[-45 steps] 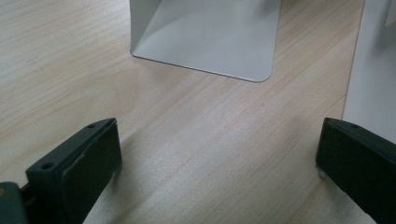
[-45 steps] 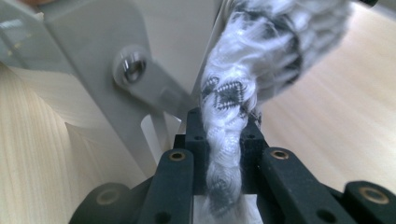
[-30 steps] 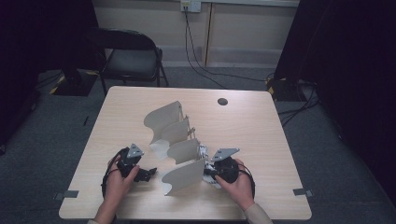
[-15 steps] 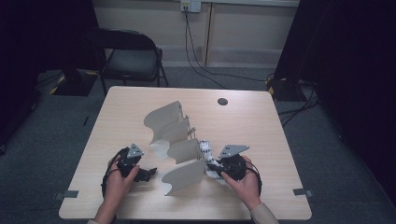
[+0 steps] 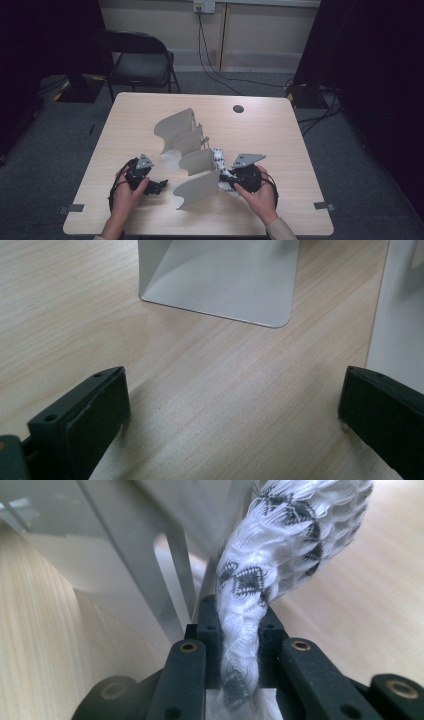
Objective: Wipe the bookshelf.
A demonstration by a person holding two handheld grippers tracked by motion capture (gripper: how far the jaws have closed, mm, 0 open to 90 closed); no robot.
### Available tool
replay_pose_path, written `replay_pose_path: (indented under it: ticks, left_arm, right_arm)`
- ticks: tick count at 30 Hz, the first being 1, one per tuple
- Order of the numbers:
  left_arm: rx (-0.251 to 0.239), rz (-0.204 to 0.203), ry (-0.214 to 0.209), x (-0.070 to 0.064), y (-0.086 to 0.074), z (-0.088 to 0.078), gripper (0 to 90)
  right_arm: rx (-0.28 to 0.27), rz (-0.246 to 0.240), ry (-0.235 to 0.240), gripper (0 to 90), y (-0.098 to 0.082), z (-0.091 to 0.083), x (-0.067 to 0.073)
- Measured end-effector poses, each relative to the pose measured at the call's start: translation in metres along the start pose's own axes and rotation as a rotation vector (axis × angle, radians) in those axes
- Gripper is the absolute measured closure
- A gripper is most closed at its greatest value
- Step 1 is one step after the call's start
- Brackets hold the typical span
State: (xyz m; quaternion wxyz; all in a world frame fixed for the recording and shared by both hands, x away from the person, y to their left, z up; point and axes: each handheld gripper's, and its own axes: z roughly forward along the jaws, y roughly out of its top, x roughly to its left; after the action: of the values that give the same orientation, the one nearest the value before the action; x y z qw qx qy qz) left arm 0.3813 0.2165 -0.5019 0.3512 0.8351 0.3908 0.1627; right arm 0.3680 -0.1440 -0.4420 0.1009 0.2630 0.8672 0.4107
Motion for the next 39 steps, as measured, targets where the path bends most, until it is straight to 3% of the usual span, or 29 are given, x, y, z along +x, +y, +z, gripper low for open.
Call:
replay_pose_path:
  ticks: [12, 17, 23, 28, 34, 39]
  left_arm:
    - [0.0, 0.0, 0.0, 0.0, 0.0, 0.0, 0.0]
    - [0.0, 0.0, 0.0, 0.0, 0.0, 0.0, 0.0]
    - [0.0, 0.0, 0.0, 0.0, 0.0, 0.0, 0.0]
    - [0.0, 0.0, 0.0, 0.0, 0.0, 0.0, 0.0]
    - [0.0, 0.0, 0.0, 0.0, 0.0, 0.0, 0.0]
    - [0.0, 0.002, 0.0, 0.0, 0.0, 0.0, 0.0]
  right_arm:
    - [0.096, 0.014, 0.0, 75.2, -0.026, 0.024, -0.001]
    - [0.085, 0.034, -0.032, 59.3, -0.028, 0.018, -0.003]
    - [0.035, 0.029, -0.078, 54.7, -0.019, 0.002, -0.006]
    - [0.038, 0.011, -0.09, 56.2, -0.017, 0.007, -0.004]
    - [0.091, -0.014, -0.071, 70.0, -0.023, 0.027, -0.003]
    - [0.108, -0.015, -0.056, 78.7, -0.027, 0.03, -0.001]
